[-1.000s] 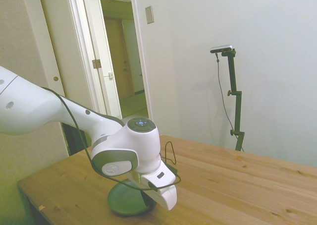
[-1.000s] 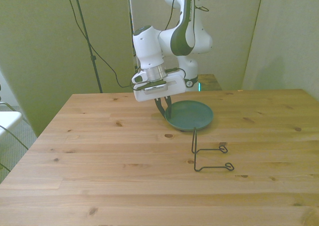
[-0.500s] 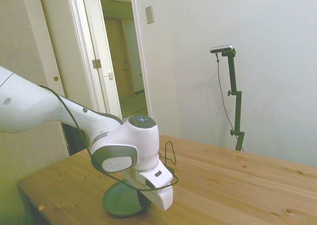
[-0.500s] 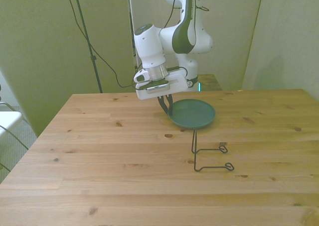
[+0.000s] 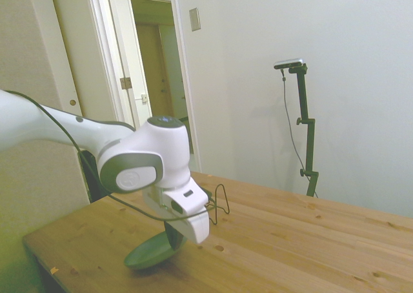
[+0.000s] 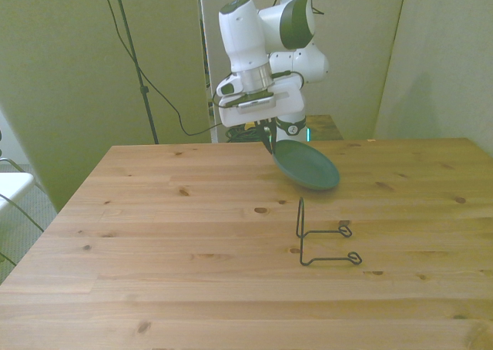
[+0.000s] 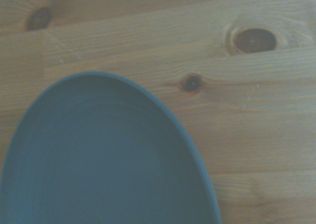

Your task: Load the plate

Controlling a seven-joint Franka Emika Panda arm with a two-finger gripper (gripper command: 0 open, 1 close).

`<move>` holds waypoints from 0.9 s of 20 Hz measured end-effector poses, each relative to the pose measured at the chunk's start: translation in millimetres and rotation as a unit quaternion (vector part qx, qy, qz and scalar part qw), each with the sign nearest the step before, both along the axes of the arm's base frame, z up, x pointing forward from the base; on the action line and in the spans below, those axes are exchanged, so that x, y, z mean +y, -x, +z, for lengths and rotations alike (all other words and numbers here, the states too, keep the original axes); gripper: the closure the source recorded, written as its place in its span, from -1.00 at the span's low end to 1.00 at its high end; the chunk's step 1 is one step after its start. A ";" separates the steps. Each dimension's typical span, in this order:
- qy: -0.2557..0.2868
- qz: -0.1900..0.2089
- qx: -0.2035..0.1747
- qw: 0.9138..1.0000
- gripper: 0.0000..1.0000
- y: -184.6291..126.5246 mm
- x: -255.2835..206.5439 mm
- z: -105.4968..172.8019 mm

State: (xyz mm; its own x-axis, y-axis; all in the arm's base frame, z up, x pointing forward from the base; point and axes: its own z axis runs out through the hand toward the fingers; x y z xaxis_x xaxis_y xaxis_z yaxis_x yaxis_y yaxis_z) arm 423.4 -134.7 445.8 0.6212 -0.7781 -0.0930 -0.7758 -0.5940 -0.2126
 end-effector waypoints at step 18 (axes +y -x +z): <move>0.165 -0.018 0.013 0.986 1.00 -70.3 144.9 199.0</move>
